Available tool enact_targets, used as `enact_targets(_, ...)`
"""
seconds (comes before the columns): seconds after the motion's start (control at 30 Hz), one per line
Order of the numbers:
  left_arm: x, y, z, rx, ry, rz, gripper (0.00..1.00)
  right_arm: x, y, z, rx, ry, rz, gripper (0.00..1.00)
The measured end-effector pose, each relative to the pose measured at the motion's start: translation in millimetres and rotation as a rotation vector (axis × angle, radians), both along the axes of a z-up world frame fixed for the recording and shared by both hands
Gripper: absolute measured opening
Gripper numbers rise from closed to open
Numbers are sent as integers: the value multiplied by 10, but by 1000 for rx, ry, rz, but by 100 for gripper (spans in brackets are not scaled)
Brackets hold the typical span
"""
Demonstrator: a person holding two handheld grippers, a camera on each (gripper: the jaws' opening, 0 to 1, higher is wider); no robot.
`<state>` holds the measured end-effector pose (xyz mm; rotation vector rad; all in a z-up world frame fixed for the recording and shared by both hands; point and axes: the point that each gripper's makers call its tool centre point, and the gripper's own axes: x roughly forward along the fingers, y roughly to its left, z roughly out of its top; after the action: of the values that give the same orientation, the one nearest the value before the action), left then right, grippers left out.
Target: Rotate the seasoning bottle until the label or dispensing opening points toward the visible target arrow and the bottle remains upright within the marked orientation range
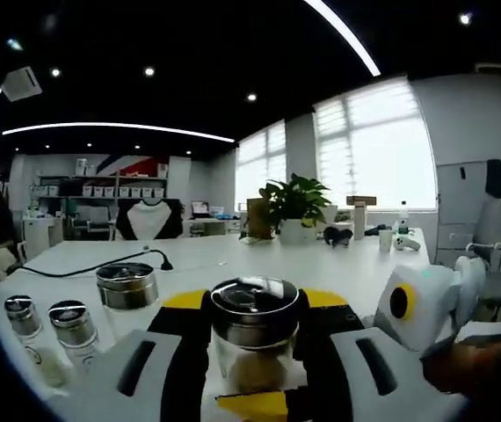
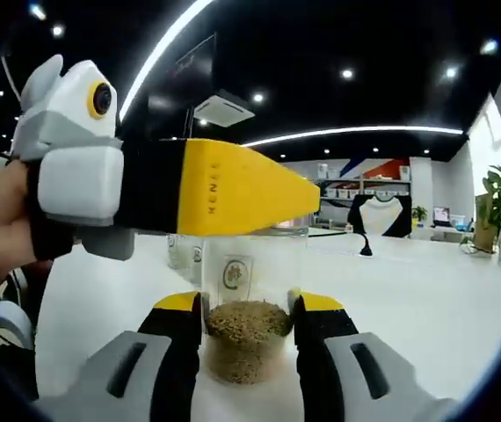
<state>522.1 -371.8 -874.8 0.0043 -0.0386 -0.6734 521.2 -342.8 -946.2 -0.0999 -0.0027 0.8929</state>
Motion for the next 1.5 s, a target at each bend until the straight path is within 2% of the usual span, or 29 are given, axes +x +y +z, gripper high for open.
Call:
enact_targets(0.13,-47,-67,28,39,-35,-105,42,-81,-14,-5,-2,9,114,40)
enact_targets(0.27,-114,-82,80,81,-101,-163,42,-136,-15,-11,-1,19,146,39)
enact_targets(0.4,-171,-60,93,48,-78,-249,41,-212,-5,-21,13,21,187,39)
enact_targets(0.53,-208,-48,87,57,-67,-311,42,-270,23,-19,18,26,220,39)
enact_targets(0.83,-262,2,-1,27,-14,-394,44,-355,66,-16,22,30,258,39)
enact_targets(0.9,-267,22,-25,33,-13,-400,47,-361,72,-14,23,30,264,39)
enact_targets(0.97,-271,43,-4,62,-53,-391,51,-375,84,-13,23,31,276,39)
enact_targets(1.17,-310,11,-28,34,-5,-484,50,-393,98,-10,20,28,290,39)
enact_targets(1.27,-327,-9,-42,27,17,-526,46,-390,98,-10,19,26,292,39)
enact_targets(1.37,-361,-37,-43,32,15,-547,42,-385,97,-11,18,26,292,40)
enact_targets(1.5,-372,-42,-38,27,18,-535,41,-380,95,-12,17,25,293,40)
